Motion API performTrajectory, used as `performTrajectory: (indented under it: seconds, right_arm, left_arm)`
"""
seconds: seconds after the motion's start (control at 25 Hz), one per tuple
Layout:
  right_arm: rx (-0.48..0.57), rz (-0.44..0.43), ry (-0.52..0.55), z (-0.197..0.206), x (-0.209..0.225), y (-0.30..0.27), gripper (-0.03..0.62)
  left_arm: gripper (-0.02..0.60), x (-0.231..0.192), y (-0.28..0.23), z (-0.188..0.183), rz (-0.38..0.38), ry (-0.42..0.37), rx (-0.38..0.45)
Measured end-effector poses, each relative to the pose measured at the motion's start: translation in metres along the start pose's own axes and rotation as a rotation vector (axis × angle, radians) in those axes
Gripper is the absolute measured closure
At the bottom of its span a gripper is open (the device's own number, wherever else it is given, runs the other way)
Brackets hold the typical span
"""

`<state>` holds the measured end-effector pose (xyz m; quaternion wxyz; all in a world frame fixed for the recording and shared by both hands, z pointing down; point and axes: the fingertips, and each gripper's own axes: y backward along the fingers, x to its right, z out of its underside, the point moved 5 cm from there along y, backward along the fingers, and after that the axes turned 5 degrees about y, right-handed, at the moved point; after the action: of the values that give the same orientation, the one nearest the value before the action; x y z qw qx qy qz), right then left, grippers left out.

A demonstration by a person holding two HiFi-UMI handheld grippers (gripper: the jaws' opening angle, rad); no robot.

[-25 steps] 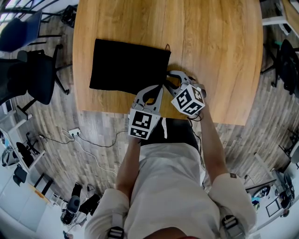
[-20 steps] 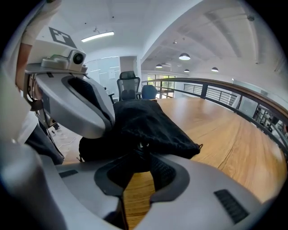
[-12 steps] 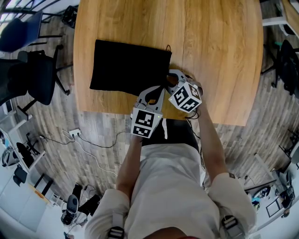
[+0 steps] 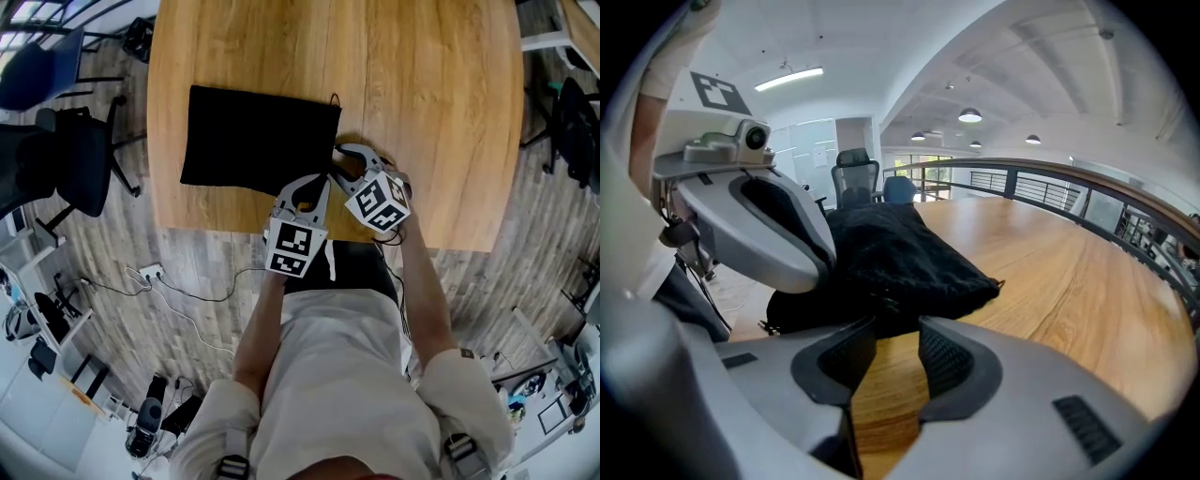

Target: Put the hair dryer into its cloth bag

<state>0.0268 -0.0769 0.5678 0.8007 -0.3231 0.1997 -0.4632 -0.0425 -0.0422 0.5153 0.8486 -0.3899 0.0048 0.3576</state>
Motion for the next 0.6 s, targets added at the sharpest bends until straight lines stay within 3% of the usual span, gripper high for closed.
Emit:
performTrajectory:
  seconds: [0.32,0.6]
  right_arm:
    - [0.002,0.106,-0.080,0.016,0.001,0.042,0.433]
    - [0.096,0.234,-0.157,-0.003,0.009,0.090,0.453]
  left_arm:
    - [0.555,0.001,0.007,-0.011,0.017,-0.004,0.047]
    - [0.555,0.005,0.020,-0.040,0.034,-0.034,0.115]
